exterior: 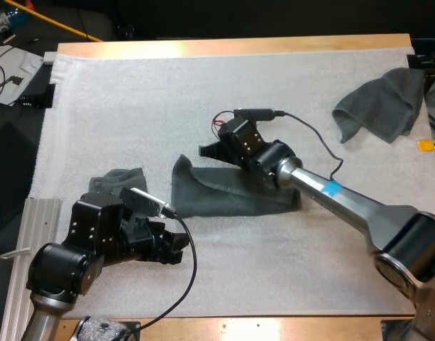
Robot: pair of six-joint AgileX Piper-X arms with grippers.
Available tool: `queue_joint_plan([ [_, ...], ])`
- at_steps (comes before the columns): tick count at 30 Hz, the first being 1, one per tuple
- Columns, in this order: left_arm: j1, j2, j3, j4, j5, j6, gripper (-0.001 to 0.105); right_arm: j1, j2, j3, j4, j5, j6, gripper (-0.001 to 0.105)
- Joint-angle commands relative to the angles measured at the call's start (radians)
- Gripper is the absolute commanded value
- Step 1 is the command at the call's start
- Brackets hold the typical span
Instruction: Pick towel from pile, fold and stack
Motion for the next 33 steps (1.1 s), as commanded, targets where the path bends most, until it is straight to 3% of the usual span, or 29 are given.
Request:
queue_joint_plan([
  [1, -0.003, -0.002, -0.003, 0.004, 0.008, -0.002, 0.058, 0.002, -0.066, -0.01, 0.057, -0.011, -0.07, 0.0],
  [6, -0.004, -0.002, -0.003, 0.003, 0.009, 0.0, 0.058, 0.007, -0.131, -0.009, 0.133, -0.037, -0.134, 0.0],
  [13, -0.004, 0.002, -0.002, 0.002, 0.011, -0.001, 0.058, 0.019, -0.153, -0.006, 0.277, -0.175, -0.138, 0.0],
  [17, -0.003, -0.003, -0.004, 0.0, 0.003, -0.003, 0.058, 0.017, -0.155, -0.007, 0.3, -0.203, -0.154, 0.0],
  [21, -0.005, -0.005, -0.004, -0.007, 0.004, -0.002, 0.058, 0.03, -0.162, -0.004, 0.482, -0.33, -0.256, 0.0],
  [26, -0.005, -0.005, -0.005, -0.008, 0.003, -0.002, 0.058, 0.038, -0.155, 0.004, 0.581, -0.316, -0.321, 0.0],
  [33, -0.005, -0.004, -0.005, -0.009, 0.003, -0.003, 0.058, 0.037, -0.113, 0.026, 0.555, -0.286, -0.305, 0.0],
])
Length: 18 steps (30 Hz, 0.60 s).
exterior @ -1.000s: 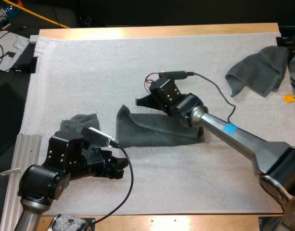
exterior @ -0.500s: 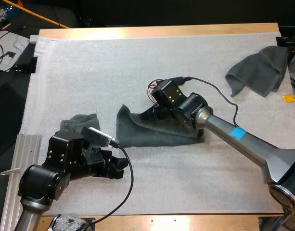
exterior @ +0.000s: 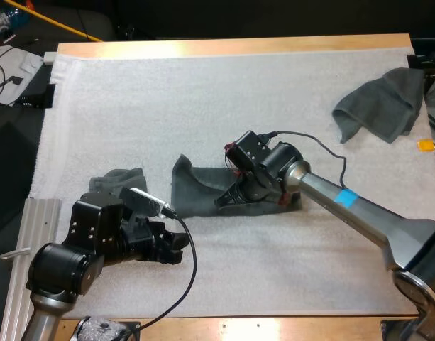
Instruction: Pick towel from pile, fold and stack
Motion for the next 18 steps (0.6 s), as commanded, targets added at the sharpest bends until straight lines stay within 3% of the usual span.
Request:
queue_joint_plan([
  [1, -0.005, -0.004, -0.004, -0.01, 0.003, -0.004, 0.058, -0.002, 0.033, 0.012, -0.007, 0.013, 0.004, 0.0],
  [18, -0.003, -0.001, -0.005, 0.001, 0.007, -0.001, 0.058, -0.007, 0.132, -0.002, -0.133, 0.074, 0.061, 0.0],
])
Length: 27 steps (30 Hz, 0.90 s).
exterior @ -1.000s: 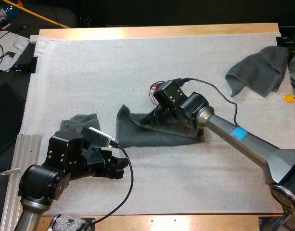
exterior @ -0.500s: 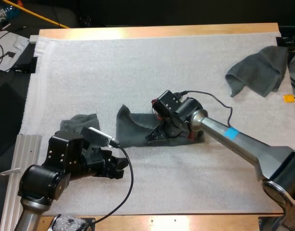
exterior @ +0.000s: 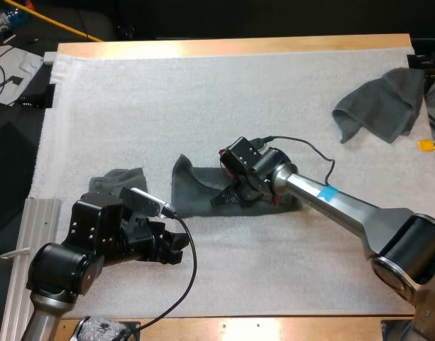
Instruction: Pick towel from pile, fold and stack
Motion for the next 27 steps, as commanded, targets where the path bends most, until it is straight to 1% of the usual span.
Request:
queue_joint_plan([
  [1, -0.002, -0.001, -0.004, 0.0, 0.007, 0.001, 0.058, -0.006, 0.019, -0.006, -0.044, 0.03, 0.035, 0.0],
  [5, -0.002, -0.002, -0.004, 0.001, 0.008, 0.001, 0.058, -0.012, 0.028, -0.01, -0.134, 0.069, 0.102, 0.0],
  [12, -0.003, -0.005, -0.003, 0.006, 0.012, 0.003, 0.058, -0.049, 0.034, -0.036, -0.317, 0.195, 0.215, 0.0],
  [14, -0.003, -0.007, -0.004, 0.007, 0.012, 0.004, 0.058, -0.064, 0.032, -0.054, -0.354, 0.229, 0.232, 0.0],
  [18, -0.002, -0.004, -0.003, 0.001, 0.004, 0.003, 0.058, -0.074, -0.009, -0.065, -0.395, 0.267, 0.216, 0.0],
  [20, -0.001, -0.001, -0.002, 0.0, 0.006, 0.001, 0.058, -0.077, -0.032, -0.066, -0.379, 0.258, 0.2, 0.0],
  [22, -0.002, -0.002, -0.002, -0.001, 0.007, 0.002, 0.058, -0.075, -0.059, -0.065, -0.332, 0.24, 0.177, 0.0],
  [27, -0.004, 0.0, -0.003, -0.002, 0.008, 0.004, 0.058, -0.066, -0.126, -0.064, -0.147, 0.208, 0.112, 0.0],
])
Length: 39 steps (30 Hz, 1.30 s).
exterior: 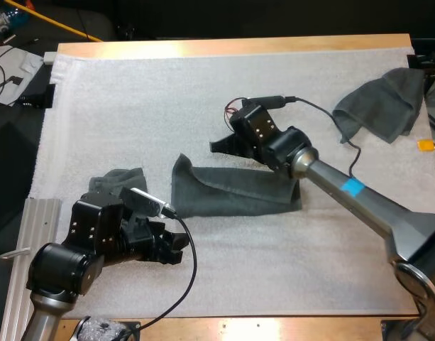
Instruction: Pick towel from pile, fold and stack
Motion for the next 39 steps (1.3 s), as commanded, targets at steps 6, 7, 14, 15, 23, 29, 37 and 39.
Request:
queue_joint_plan([
  [6, -0.004, 0.002, -0.003, -0.009, 0.01, 0.007, 0.058, 0.007, -0.107, -0.007, 0.323, -0.055, -0.088, 0.0],
  [7, -0.005, 0.002, -0.003, -0.009, 0.01, 0.006, 0.058, 0.009, -0.112, -0.006, 0.341, -0.068, -0.094, 0.0],
  [14, -0.002, -0.003, -0.004, -0.001, 0.004, 0.0, 0.058, 0.009, -0.119, -0.009, 0.353, -0.129, -0.118, 0.0],
  [15, -0.003, -0.005, -0.004, 0.0, 0.005, 0.0, 0.058, 0.016, -0.123, -0.011, 0.354, -0.156, -0.138, 0.0],
  [23, -0.005, -0.006, -0.006, 0.002, 0.005, 0.001, 0.058, 0.051, -0.109, -0.001, 0.435, -0.248, -0.237, 0.001],
  [29, -0.005, -0.006, -0.005, -0.001, 0.005, 0.002, 0.058, 0.049, -0.066, 0.017, 0.46, -0.27, -0.246, 0.0],
  [37, -0.004, -0.005, -0.006, 0.002, 0.004, 0.001, 0.058, 0.047, 0.013, 0.02, 0.428, -0.281, -0.236, 0.0],
  [39, -0.003, -0.004, -0.005, 0.001, 0.005, 0.001, 0.058, 0.049, 0.002, 0.014, 0.433, -0.266, -0.25, 0.0],
])
